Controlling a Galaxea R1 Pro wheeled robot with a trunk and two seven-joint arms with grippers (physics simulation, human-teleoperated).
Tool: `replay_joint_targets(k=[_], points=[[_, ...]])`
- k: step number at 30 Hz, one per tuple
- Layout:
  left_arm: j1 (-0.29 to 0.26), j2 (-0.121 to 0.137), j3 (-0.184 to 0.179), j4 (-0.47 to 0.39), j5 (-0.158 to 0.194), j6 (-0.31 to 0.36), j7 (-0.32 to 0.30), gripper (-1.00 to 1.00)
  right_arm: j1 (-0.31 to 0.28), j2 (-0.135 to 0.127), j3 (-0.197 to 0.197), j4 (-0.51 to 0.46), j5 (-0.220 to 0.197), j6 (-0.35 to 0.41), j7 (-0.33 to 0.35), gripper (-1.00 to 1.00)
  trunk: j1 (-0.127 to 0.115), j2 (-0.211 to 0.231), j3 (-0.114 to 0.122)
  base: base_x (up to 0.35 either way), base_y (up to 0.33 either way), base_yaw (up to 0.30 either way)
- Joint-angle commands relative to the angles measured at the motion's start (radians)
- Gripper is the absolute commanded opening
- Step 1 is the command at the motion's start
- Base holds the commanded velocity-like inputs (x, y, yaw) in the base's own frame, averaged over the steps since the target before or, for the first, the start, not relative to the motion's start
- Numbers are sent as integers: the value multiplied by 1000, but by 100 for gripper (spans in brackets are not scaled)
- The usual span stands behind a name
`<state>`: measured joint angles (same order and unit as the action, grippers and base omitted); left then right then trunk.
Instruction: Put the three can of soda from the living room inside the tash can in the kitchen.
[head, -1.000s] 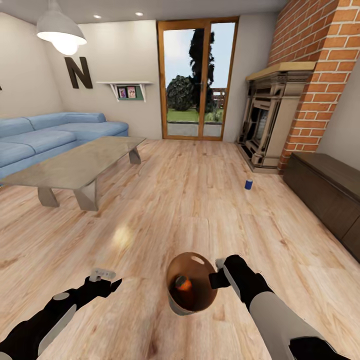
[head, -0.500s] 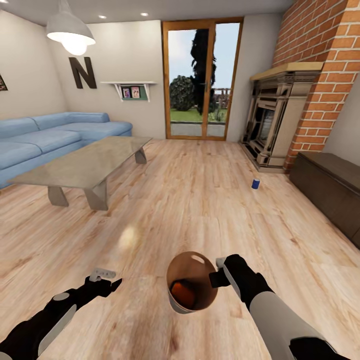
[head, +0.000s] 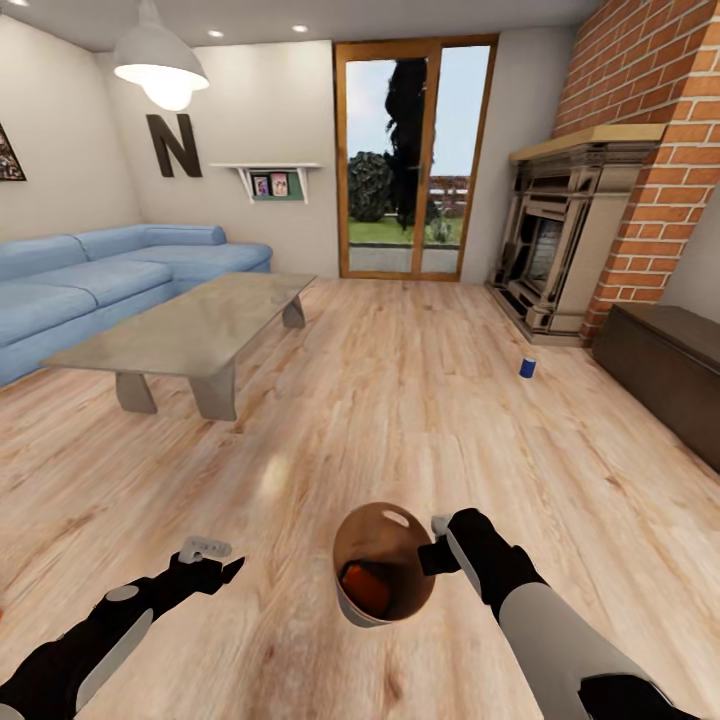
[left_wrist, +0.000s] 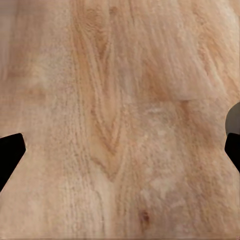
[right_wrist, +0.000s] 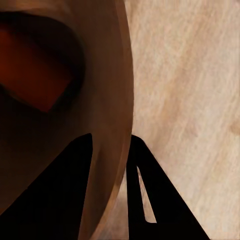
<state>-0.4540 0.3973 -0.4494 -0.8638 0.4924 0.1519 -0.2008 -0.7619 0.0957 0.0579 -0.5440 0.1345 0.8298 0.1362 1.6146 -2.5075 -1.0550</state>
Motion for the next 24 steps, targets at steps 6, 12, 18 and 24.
replay_joint_targets(k=[6,12,18,24], points=[[0,0,0,0,0,0,-2,100,0,1,-1,-1,-21,0,3,-100,0,0,0,0,306,0],[0,0,0,0,0,0,-4,100,0,0,-1,-1,-21,0,5,-100,0,0,0,0,306,0],[0,0,0,0,0,0,-3,100,0,0,-2,-1,-21,0,5,-100,0,0,0,0,306,0],[0,0,0,0,0,-1,-3,100,0,-1,-3,-1,-22,0,6,-100,0,0,0,0,306,0]])
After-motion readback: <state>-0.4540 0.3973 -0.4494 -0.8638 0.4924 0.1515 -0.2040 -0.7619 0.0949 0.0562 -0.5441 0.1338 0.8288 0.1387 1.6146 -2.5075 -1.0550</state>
